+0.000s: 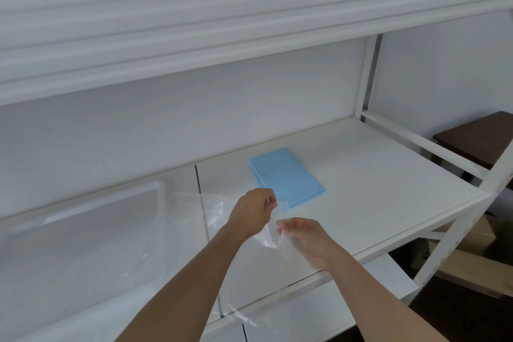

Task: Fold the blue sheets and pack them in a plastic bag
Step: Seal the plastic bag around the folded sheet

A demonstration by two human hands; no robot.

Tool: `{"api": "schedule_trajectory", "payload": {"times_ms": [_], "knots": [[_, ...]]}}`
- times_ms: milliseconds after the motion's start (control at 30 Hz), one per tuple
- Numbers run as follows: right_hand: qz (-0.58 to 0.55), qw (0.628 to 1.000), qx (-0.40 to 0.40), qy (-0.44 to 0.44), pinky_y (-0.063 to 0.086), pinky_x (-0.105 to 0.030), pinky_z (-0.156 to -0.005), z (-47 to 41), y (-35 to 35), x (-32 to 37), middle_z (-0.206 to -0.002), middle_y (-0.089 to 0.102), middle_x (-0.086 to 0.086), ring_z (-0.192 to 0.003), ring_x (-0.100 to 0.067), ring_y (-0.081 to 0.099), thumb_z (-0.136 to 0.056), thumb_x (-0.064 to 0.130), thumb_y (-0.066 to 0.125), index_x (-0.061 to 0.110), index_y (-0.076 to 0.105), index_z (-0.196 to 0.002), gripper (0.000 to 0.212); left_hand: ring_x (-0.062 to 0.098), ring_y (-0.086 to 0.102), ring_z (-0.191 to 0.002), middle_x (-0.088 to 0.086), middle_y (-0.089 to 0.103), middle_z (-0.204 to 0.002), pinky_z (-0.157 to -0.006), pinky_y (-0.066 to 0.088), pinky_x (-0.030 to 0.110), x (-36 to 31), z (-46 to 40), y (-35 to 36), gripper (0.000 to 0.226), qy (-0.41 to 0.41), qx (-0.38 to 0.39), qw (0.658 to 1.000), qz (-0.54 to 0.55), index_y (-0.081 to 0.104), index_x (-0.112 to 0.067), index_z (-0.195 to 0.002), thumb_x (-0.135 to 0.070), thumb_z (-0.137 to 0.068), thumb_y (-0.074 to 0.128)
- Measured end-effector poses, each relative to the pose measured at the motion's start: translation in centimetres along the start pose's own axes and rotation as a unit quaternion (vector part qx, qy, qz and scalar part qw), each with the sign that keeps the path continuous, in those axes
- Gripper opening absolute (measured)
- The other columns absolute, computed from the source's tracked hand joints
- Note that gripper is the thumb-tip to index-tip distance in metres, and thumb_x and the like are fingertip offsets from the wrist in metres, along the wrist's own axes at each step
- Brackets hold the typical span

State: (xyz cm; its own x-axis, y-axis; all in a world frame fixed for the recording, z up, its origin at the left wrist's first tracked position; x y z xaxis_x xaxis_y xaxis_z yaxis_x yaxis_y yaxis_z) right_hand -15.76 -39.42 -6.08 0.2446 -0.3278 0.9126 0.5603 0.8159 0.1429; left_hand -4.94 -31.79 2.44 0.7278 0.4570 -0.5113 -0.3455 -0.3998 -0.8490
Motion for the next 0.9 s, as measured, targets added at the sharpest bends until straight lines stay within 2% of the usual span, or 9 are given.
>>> {"api": "schedule_trajectory", "payload": {"times_ms": [133, 233, 367, 433, 500, 567, 667, 800, 900], "knots": [[0.011, 1.0, -0.011, -0.014, 0.046, -0.021, -0.071, 0.2, 0.1, 1.3, -0.091, 0.075, -0.006, -0.082, -0.012, 0.064, -0.083, 0.021, 0.072, 0.011, 0.076, -0.092, 0.014, 0.011, 0.046, -0.061, -0.009, 0.049, -0.064, -0.061, 0.04, 0.025, -0.4, -0.3, -1.1, 0.015, -0.01, -0.002, 0.999, 0.051, 0.066, -0.015, -0.086, -0.028, -0.089, 0.06], [0.014, 1.0, -0.008, -0.018, 0.045, -0.018, -0.067, 0.3, 0.4, 2.1, -0.094, 0.075, -0.007, -0.081, -0.011, 0.064, -0.084, 0.021, 0.072, 0.012, 0.076, -0.092, 0.014, 0.008, 0.04, -0.054, -0.008, 0.042, -0.056, -0.056, 0.035, 0.023, -0.7, -0.5, -1.9, 0.015, -0.013, 0.005, 0.997, 0.069, 0.066, -0.014, -0.08, -0.027, -0.088, 0.064], [0.02, 0.999, 0.001, -0.045, 0.045, -0.015, -0.066, 0.6, 0.9, 3.2, -0.089, 0.074, -0.007, -0.079, -0.009, 0.066, -0.084, 0.017, 0.071, 0.013, 0.075, -0.089, 0.007, 0.008, 0.034, -0.051, -0.009, 0.035, -0.055, -0.056, 0.032, 0.022, -1.0, -0.8, -2.9, 0.035, -0.008, 0.02, 0.998, 0.061, 0.047, -0.024, -0.057, -0.021, -0.086, 0.065], [0.035, 0.997, -0.002, -0.063, 0.044, -0.015, -0.069, 0.6, 1.2, 3.9, -0.083, 0.073, -0.005, -0.077, -0.008, 0.066, -0.085, 0.013, 0.069, 0.013, 0.073, -0.084, 0.005, 0.008, 0.033, -0.05, -0.009, 0.035, -0.054, -0.056, 0.032, 0.024, -1.1, -0.9, -3.4, 0.041, -0.008, 0.016, 0.999, 0.051, 0.04, -0.027, -0.054, -0.019, -0.087, 0.064], [0.062, 0.994, -0.01, -0.084, 0.043, -0.017, -0.073, 0.4, 1.4, 4.5, -0.077, 0.07, 0.0, -0.072, -0.005, 0.064, -0.088, 0.01, 0.065, 0.011, 0.07, -0.081, 0.008, 0.009, 0.034, -0.051, -0.008, 0.037, -0.054, -0.056, 0.034, 0.025, -1.1, -1.0, -3.7, 0.038, -0.007, 0.005, 0.999, 0.05, 0.042, -0.025, -0.055, -0.018, -0.087, 0.062], [0.074, 0.992, -0.02, -0.099, 0.044, -0.02, -0.077, 0.3, 1.5, 5.0, -0.077, 0.067, 0.004, -0.067, -0.005, 0.064, -0.089, 0.006, 0.062, 0.008, 0.064, -0.078, 0.012, 0.01, 0.036, -0.053, -0.007, 0.04, -0.056, -0.055, 0.035, 0.024, -1.4, -1.0, -3.9, 0.028, -0.001, -0.006, 0.999, 0.053, 0.052, -0.016, -0.06, -0.016, -0.087, 0.06], [0.073, 0.991, -0.02, -0.109, 0.045, -0.021, -0.078, 0.4, 1.4, 5.5, -0.077, 0.065, 0.004, -0.068, -0.007, 0.065, -0.089, 0.004, 0.062, 0.008, 0.061, -0.075, 0.014, 0.011, 0.037, -0.056, -0.006, 0.042, -0.058, -0.056, 0.035, 0.023, -2.1, -1.0, -4.0, 0.019, 0.015, -0.012, 0.999, 0.05, 0.058, -0.006, -0.069, -0.014, -0.086, 0.059], [0.105, 0.99, -0.001, -0.099, 0.043, -0.018, -0.076, 1.0, 0.9, 5.8, -0.09, 0.07, 0.001, -0.083, -0.005, 0.062, -0.086, 0.015, 0.067, 0.015, 0.07, -0.088, 0.003, 0.008, 0.039, -0.051, -0.007, 0.043, -0.054, -0.055, 0.036, 0.025, -2.3, -1.2, -5.3, 0.022, 0.013, -0.064, 0.997, 0.046, 0.055, -0.015, -0.066, -0.018, -0.088, 0.058], [0.129, 0.99, 0.009, -0.051, 0.039, -0.015, -0.067, 0.9, -0.2, 4.7, -0.084, 0.063, 0.006, -0.076, -0.002, 0.055, -0.086, 0.016, 0.068, 0.013, 0.069, -0.102, 0.016, 0.007, 0.035, -0.047, -0.007, 0.038, -0.051, -0.052, 0.032, 0.024, -2.2, -1.4, -7.1, 0.02, -0.002, -0.127, 0.989, 0.077, 0.056, -0.014, -0.07, -0.017, -0.089, 0.058]]}}
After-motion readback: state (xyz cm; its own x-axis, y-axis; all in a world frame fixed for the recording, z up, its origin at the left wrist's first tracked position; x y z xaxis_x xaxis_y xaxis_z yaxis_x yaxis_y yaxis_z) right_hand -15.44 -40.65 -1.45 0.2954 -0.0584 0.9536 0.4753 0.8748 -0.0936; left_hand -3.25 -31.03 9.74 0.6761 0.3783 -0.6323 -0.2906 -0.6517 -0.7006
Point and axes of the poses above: each hand's wrist, its own z-axis away from the middle knuckle, its own y-axis out of the palm, x = y × z, the point moved 7 cm from there along -z, towards the middle knuckle
